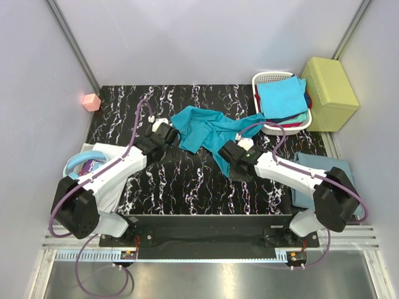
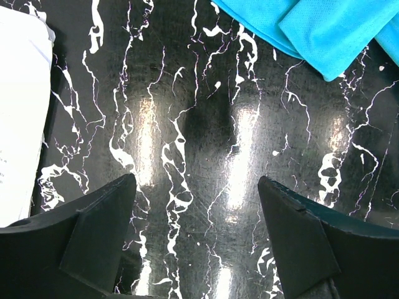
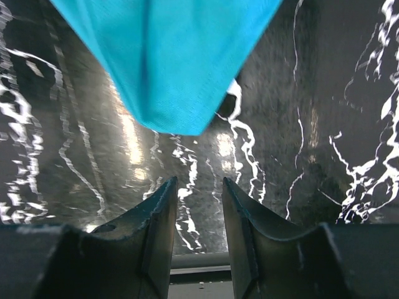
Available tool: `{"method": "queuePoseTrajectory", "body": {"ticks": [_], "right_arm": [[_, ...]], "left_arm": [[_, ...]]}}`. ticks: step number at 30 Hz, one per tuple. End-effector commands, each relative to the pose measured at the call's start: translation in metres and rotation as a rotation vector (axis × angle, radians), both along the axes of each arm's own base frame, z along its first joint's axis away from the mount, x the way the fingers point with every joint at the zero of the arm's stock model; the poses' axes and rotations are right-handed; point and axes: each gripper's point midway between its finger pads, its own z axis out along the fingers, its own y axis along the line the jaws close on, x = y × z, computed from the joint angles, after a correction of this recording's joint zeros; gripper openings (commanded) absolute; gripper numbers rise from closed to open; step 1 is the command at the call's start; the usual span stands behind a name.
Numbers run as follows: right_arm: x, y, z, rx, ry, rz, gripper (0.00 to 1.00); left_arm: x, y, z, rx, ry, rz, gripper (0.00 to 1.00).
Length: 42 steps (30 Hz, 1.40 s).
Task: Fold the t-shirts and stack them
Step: Flatten out the tshirt
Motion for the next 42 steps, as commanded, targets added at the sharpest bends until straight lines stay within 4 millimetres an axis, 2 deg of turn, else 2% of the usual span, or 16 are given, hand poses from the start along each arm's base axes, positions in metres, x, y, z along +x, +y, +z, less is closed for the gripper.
{"method": "queuePoseTrajectory", "body": {"ticks": [1,5,7,8,12,15,24,25,27,29,31,35,38,40,41,42], "right_arm": [[-0.002,0.010,-0.007,0.050,-0.001,-0.019,0.42],[0.008,0.022,-0.023,0.024,0.012,0.010,0.42],[0.019,0.031,-0.023,0.024,-0.004,0.029,0.42],[0.021,0.033,-0.032,0.003,0.013,0.036,0.42],[0.038,0.049,-0.037,-0.009,0.005,0.063,0.42],[0.042,0.054,-0.040,-0.013,0.009,0.068,0.42],[0.038,0.040,-0.050,-0.074,0.026,0.045,0.40],[0.035,0.038,-0.053,-0.082,0.038,0.048,0.39],[0.030,0.035,-0.058,-0.092,0.060,0.042,0.24],[0.027,0.034,-0.056,-0.081,0.066,0.035,0.07],[0.022,0.031,-0.058,-0.080,0.075,0.027,0.00],[0.017,0.022,-0.051,-0.084,0.066,0.020,0.00],[0.015,0.018,-0.046,-0.089,0.056,0.017,0.00],[0.015,0.016,-0.038,-0.078,0.043,0.014,0.00],[0.013,0.014,-0.037,-0.083,0.039,0.013,0.00],[0.013,0.013,-0.034,-0.081,0.035,0.013,0.00]], "left_arm": [[0.002,-0.007,0.004,-0.031,-0.025,-0.004,0.84],[0.001,-0.010,0.001,-0.030,-0.016,-0.011,0.84],[0.000,-0.011,0.000,-0.028,-0.010,-0.016,0.84],[-0.001,-0.011,0.000,-0.028,-0.011,-0.017,0.84],[-0.003,-0.009,0.001,-0.023,-0.011,-0.015,0.84],[-0.005,-0.005,0.003,-0.014,-0.015,-0.010,0.84],[-0.008,-0.002,0.000,-0.006,-0.009,-0.005,0.84],[-0.006,-0.003,0.001,-0.006,-0.011,-0.004,0.84],[-0.005,-0.004,-0.002,0.002,-0.003,-0.005,0.84],[-0.001,-0.005,0.000,0.003,-0.009,-0.002,0.84],[0.004,-0.006,-0.001,0.017,-0.010,-0.002,0.84],[0.017,-0.013,-0.003,0.021,-0.012,-0.001,0.85],[0.035,-0.016,-0.002,-0.017,-0.020,0.013,0.85],[0.054,-0.013,-0.002,-0.042,-0.026,0.035,0.85],[0.063,-0.009,-0.010,-0.038,-0.005,0.048,0.85],[0.073,-0.012,-0.004,-0.038,-0.017,0.039,0.85]]}}
